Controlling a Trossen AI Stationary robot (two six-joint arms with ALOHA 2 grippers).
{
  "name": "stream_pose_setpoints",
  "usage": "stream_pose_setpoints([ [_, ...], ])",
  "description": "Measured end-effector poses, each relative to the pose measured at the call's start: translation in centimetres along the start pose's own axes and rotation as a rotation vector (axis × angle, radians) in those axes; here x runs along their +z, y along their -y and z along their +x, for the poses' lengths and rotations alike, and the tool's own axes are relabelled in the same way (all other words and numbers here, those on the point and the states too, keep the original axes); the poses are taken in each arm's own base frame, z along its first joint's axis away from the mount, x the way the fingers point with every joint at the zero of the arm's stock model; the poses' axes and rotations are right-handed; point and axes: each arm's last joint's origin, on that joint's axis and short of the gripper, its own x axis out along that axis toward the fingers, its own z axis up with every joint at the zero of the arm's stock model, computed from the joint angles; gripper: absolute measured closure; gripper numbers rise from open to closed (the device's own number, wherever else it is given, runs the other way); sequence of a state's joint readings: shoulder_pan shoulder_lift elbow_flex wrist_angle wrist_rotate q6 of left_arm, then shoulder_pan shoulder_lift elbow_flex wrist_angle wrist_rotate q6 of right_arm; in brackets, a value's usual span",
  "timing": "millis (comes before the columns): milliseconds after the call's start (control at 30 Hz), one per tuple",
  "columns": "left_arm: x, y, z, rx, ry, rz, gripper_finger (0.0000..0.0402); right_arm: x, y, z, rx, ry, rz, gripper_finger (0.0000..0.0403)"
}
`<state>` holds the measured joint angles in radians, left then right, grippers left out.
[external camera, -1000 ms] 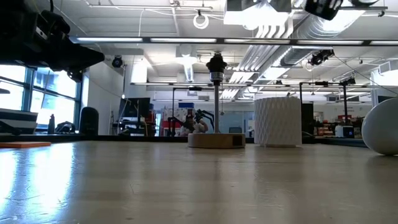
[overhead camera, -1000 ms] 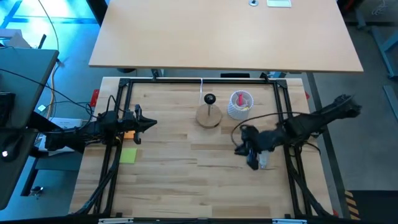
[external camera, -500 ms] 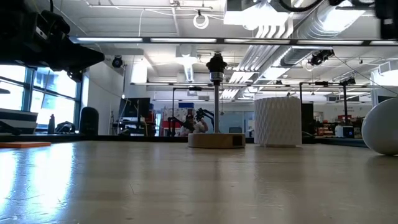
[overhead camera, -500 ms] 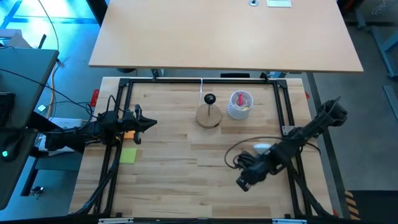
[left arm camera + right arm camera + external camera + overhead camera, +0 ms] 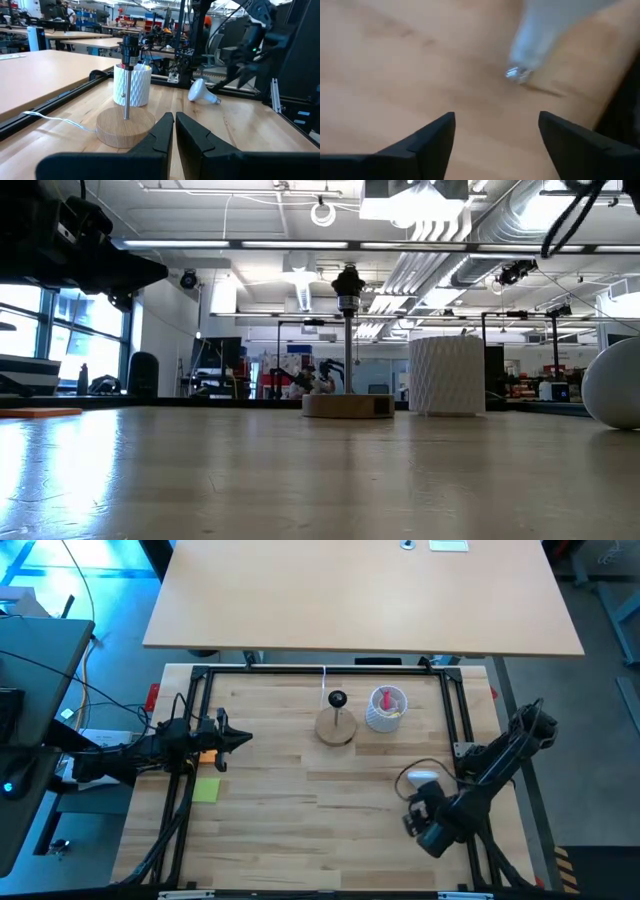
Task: Screw lightbulb
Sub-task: Insert the white lightbulb into the brown lamp
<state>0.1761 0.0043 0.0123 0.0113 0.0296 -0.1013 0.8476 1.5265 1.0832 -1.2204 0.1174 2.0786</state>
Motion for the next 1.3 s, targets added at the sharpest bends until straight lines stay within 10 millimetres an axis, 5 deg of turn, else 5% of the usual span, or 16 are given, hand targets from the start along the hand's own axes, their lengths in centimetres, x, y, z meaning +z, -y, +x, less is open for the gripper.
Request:
stream_pose_setpoints([
  [267, 0.0, 0.0, 0.0, 0.0, 0.0, 0.0, 0.0384, 0.8, 2.4, 4.3, -0.078, 0.065, 0.11, 0.011],
  [667, 0.0, 0.0, 0.0, 0.0, -0.002, 0.0, 0.0384, 1.8, 3.2, 9.1, 0.004, 0.072, 0.151, 0.011],
  [1300, 0.0, 0.0, 0.0, 0.001, -0.002, 0.0, 0.0384, 2.4, 3.5, 9.5, -0.008, 0.096, 0.175, 0.0151],
])
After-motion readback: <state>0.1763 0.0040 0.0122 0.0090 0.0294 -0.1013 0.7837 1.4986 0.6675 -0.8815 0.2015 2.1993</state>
